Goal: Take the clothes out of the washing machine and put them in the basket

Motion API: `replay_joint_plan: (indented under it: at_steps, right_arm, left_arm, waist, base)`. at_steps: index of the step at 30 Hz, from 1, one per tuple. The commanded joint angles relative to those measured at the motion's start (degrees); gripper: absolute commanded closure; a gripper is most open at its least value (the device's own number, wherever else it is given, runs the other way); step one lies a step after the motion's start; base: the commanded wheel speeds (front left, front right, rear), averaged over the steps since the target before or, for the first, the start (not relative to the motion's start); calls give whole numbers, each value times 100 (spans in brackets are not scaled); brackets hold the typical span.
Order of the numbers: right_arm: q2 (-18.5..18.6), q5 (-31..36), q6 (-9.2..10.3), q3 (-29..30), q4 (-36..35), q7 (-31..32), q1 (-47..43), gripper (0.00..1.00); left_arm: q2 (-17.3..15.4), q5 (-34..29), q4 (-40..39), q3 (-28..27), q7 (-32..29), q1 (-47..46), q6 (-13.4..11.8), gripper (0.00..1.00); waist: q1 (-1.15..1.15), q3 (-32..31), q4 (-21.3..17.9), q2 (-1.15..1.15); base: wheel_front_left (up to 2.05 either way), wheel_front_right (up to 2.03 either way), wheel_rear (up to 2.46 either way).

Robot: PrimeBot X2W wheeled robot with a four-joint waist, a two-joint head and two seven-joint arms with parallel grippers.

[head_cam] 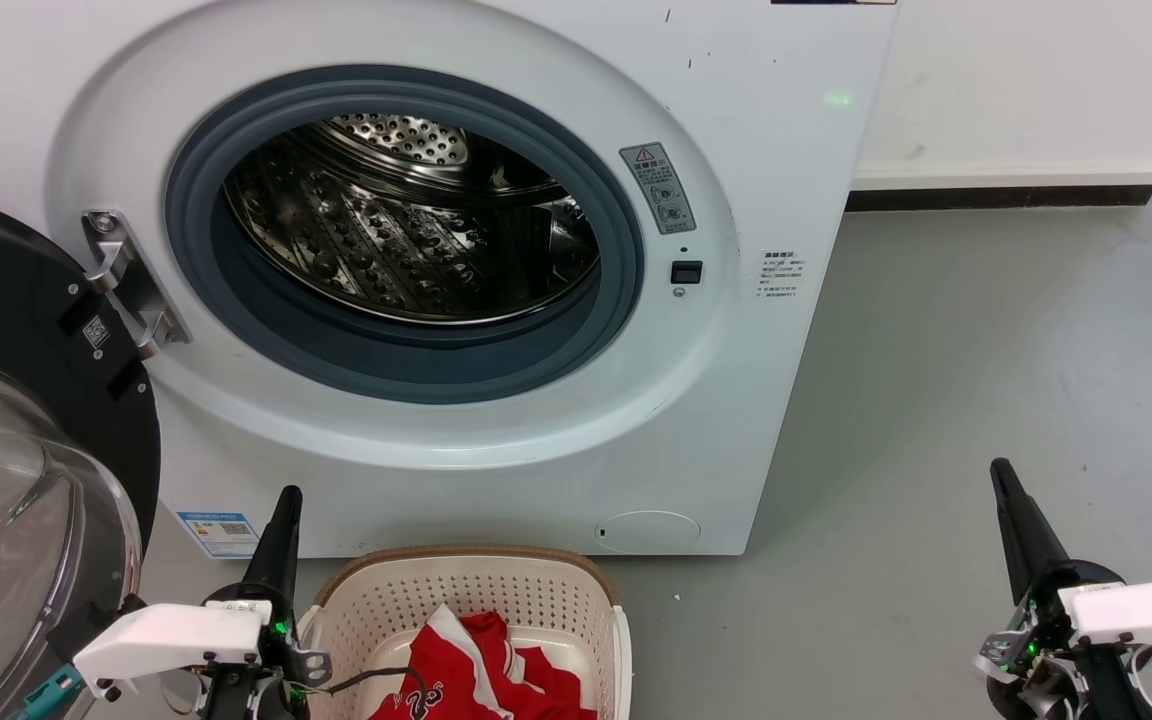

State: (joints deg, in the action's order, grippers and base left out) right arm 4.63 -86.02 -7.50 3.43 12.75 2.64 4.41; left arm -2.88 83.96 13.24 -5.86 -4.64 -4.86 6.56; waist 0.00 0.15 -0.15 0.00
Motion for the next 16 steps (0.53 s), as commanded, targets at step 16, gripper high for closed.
replay_joint_plan:
  at_steps: [16]
  right_arm:
    - [-19, -755, 2, 92, 119, 208, 185, 100]
  left_arm:
    - [1, 775, 83, -78, -184, -154, 99, 100]
  waist:
    - [0, 3, 13, 0]
  base:
    - [0, 0, 0]
